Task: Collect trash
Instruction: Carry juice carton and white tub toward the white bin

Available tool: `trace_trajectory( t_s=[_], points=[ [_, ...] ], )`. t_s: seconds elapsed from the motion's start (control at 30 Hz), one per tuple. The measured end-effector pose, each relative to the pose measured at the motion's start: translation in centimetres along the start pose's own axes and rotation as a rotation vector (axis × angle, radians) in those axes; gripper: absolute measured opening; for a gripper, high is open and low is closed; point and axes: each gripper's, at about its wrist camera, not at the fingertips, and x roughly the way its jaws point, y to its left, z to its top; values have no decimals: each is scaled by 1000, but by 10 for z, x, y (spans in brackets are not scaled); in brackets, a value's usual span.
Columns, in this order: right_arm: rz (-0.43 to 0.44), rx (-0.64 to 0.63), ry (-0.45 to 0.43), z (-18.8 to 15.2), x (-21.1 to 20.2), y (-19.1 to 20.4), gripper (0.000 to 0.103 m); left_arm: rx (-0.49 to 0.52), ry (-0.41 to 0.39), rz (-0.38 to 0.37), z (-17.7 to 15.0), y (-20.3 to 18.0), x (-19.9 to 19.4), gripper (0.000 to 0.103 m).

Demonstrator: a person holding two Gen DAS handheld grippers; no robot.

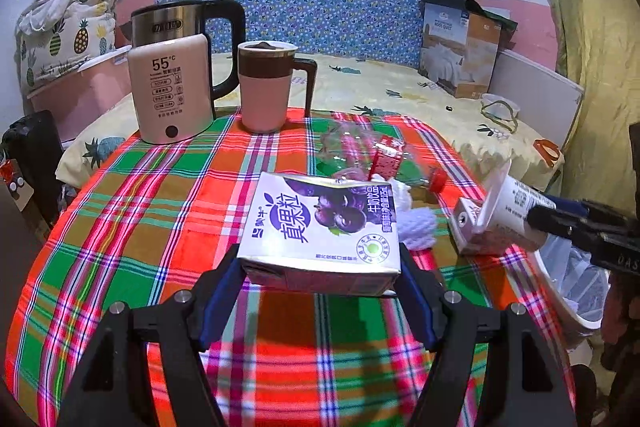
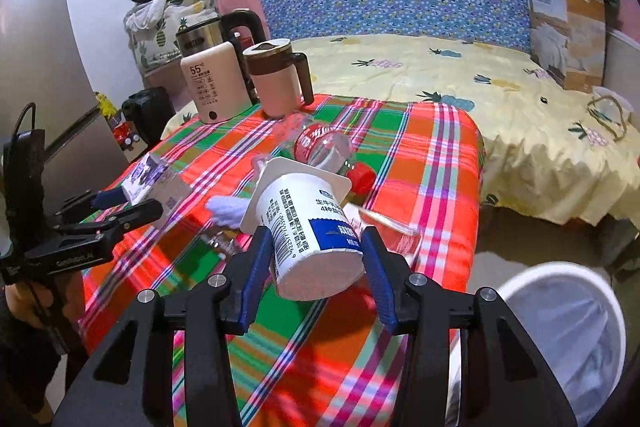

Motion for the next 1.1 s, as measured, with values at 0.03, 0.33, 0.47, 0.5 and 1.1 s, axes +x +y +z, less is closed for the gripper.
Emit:
trace_trajectory(
  t_s=[0.03, 0.33, 0.47, 0.5, 1.1],
  points=[
    [-3, 3, 2, -3, -1, 1, 48, 0, -1, -4, -1, -3, -3, 74],
    [-8, 74, 7, -30, -16, 0, 48, 18, -12, -35, -10, -22, -22, 74],
    [-10, 117, -3, -42, -26, -3, 48, 29, -14, -53, -15, -34, -31, 74],
    [-9, 127, -5, -44, -28, -3, 48, 32, -14, -57, -17, -37, -32, 74],
    [-37, 192, -66, -61, -57, -17, 48, 85, 1, -152, -28, -90, -44, 74]
  ],
)
